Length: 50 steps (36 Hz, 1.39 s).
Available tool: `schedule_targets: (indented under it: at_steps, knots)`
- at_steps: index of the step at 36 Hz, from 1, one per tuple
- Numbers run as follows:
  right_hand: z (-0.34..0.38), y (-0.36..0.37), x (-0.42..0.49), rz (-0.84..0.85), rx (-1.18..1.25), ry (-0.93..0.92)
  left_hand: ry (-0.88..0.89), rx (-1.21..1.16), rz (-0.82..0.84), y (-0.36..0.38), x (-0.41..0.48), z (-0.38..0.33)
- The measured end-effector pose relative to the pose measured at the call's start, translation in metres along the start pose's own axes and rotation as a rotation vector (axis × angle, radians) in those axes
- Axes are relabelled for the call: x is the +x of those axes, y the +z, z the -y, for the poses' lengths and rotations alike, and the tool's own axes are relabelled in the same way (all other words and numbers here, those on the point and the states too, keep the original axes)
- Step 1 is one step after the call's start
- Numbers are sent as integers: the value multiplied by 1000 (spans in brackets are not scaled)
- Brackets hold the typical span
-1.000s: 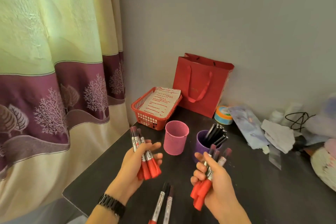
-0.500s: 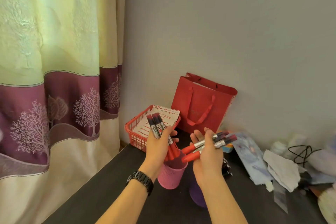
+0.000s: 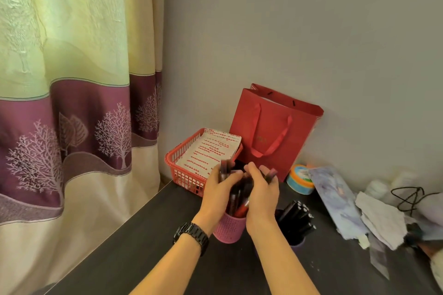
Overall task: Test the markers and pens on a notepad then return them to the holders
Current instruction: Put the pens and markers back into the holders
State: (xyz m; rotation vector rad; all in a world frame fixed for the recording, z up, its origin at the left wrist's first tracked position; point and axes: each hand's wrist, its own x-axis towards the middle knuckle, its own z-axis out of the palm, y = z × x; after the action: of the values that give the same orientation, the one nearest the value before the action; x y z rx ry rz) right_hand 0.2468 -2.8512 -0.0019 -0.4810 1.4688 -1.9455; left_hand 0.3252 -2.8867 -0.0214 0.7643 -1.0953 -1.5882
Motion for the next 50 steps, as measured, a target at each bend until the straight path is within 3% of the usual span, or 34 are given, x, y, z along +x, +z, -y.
schedule_targets:
  at_steps: [8, 15, 19, 25, 32, 36, 43, 50]
  knots:
    - [10, -4, -2, 103, -169, -64, -17, 75, 118, -1, -4, -7]
    - [16, -34, -8, 301, -626, -193, -18, 213, 163, -36, -27, 9]
    - [13, -46, -21, 357, -817, -153, -33, 331, 207, -56, -46, 26]
    - [15, -44, -30, 393, -1230, -317, -61, 536, 230, -65, -54, 35]
    - [15, -32, -19, 449, -1428, -461, -26, 677, 265, -61, -52, 27]
    - [20, -35, -18, 514, -1370, -392, -9, 712, 275, -62, -52, 29]
    - [30, -45, -17, 277, -1404, -428, -1, 737, 265, -62, -51, 33]
    - [27, -34, -13, 297, -1099, -389, -7, 769, 270, -61, -50, 38]
